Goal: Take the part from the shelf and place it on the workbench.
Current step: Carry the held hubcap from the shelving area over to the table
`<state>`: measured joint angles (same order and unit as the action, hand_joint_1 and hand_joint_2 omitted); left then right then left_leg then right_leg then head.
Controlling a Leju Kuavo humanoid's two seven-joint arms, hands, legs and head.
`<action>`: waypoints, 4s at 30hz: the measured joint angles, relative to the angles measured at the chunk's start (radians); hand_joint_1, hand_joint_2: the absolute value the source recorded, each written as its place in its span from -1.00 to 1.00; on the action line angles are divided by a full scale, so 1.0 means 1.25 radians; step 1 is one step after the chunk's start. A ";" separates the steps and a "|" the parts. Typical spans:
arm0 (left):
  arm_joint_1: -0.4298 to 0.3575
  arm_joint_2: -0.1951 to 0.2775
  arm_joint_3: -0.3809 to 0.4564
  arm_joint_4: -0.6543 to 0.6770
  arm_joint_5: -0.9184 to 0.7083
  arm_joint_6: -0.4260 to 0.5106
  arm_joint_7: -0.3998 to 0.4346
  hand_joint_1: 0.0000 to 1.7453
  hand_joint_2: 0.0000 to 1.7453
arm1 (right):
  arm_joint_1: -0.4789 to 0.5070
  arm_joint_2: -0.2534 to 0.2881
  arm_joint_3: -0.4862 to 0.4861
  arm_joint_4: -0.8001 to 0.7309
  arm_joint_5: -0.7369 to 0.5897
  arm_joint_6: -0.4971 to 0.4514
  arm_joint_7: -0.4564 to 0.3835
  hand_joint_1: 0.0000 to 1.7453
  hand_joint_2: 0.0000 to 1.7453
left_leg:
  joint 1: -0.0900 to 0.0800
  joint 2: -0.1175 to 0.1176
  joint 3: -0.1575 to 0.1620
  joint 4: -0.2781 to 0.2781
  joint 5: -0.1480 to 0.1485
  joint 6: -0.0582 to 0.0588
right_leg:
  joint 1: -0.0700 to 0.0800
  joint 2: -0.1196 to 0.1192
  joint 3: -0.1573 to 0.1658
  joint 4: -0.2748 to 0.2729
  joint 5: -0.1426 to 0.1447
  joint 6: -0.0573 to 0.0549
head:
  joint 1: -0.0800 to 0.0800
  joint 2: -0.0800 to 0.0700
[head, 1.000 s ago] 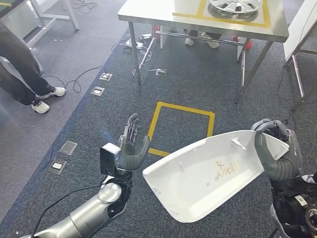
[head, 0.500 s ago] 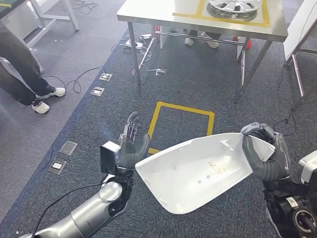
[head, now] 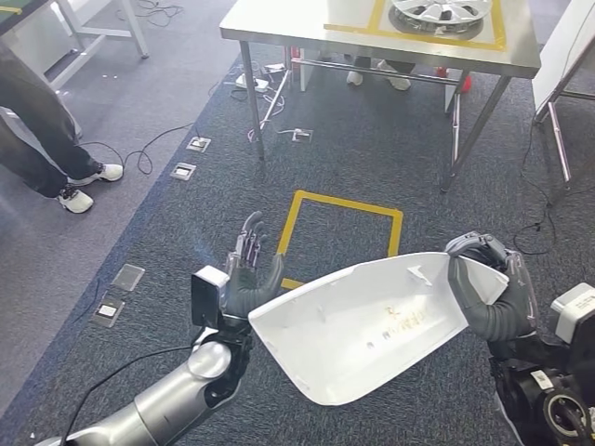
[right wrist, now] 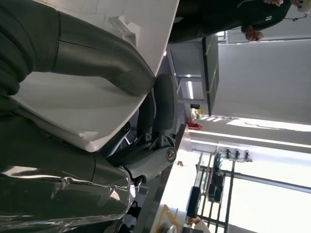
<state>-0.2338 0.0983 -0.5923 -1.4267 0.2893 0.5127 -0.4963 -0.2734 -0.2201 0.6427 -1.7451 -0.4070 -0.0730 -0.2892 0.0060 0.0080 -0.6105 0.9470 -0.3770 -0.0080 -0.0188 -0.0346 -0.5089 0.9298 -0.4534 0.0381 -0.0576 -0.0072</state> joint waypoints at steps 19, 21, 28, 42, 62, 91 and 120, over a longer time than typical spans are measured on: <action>-0.011 -0.005 -0.004 0.010 0.012 -0.014 -0.011 -1.00 1.00 | 0.014 0.001 0.001 0.003 -0.002 -0.004 -0.003 1.00 1.00 | 0.006 -0.018 0.052 -0.006 -0.038 0.007 | -0.010 0.028 -0.055 0.048 0.027 0.018 | 0.013 0.000; -0.012 -0.005 -0.004 0.010 0.012 -0.014 -0.012 -1.00 1.00 | 0.015 0.001 0.002 0.004 -0.002 -0.004 -0.003 1.00 1.00 | 0.004 -0.022 0.049 -0.003 -0.040 -0.003 | -0.006 0.031 -0.040 0.025 0.021 0.010 | 0.012 0.000; -0.014 -0.005 -0.005 0.011 0.012 -0.014 -0.013 -1.00 1.00 | 0.014 0.002 0.001 0.004 -0.001 -0.003 -0.004 1.00 1.00 | 0.008 -0.013 -0.073 0.211 -0.115 -0.025 | -0.005 0.030 -0.016 0.017 0.004 -0.024 | -0.002 0.000; -0.017 -0.005 -0.005 0.013 0.012 -0.013 -0.014 -1.00 1.00 | 0.011 0.002 0.001 0.004 -0.001 -0.003 -0.004 1.00 1.00 | -0.003 -0.013 0.022 -0.011 -0.009 0.030 | 0.002 0.030 -0.035 0.153 -0.079 0.007 | 0.005 0.000; -0.011 -0.004 -0.005 0.015 0.011 -0.010 -0.013 -1.00 1.00 | 0.011 0.006 0.003 0.009 -0.002 0.001 -0.004 1.00 1.00 | 0.002 -0.013 -0.096 0.192 -0.094 -0.014 | 0.002 0.031 -0.002 0.008 0.002 -0.033 | 0.002 0.000; -0.001 -0.003 -0.005 0.016 0.000 -0.003 -0.002 -1.00 1.00 | 0.010 0.011 0.003 0.018 -0.004 0.006 -0.005 1.00 1.00 | 0.002 -0.013 -0.085 0.237 -0.138 -0.017 | 0.007 0.031 -0.020 0.008 0.019 -0.041 | 0.006 0.000; -0.005 -0.003 -0.006 0.016 -0.015 -0.001 0.003 -1.00 1.00 | 0.008 0.015 0.000 0.031 -0.004 0.021 -0.008 1.00 1.00 | -0.001 -0.014 -0.045 0.221 -0.140 -0.009 | 0.014 0.032 -0.048 0.012 0.046 -0.049 | 0.005 0.000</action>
<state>-0.2397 0.0948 -0.5997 -1.4061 0.2711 0.5117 -0.4924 -0.2631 -0.2014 0.6425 -1.7061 -0.4116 -0.0472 -0.2988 0.0046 -0.0093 -0.6665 1.2239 -0.5519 -0.0197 -0.0010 0.0051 -0.5686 0.9445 -0.3960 -0.0237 -0.0509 -0.0072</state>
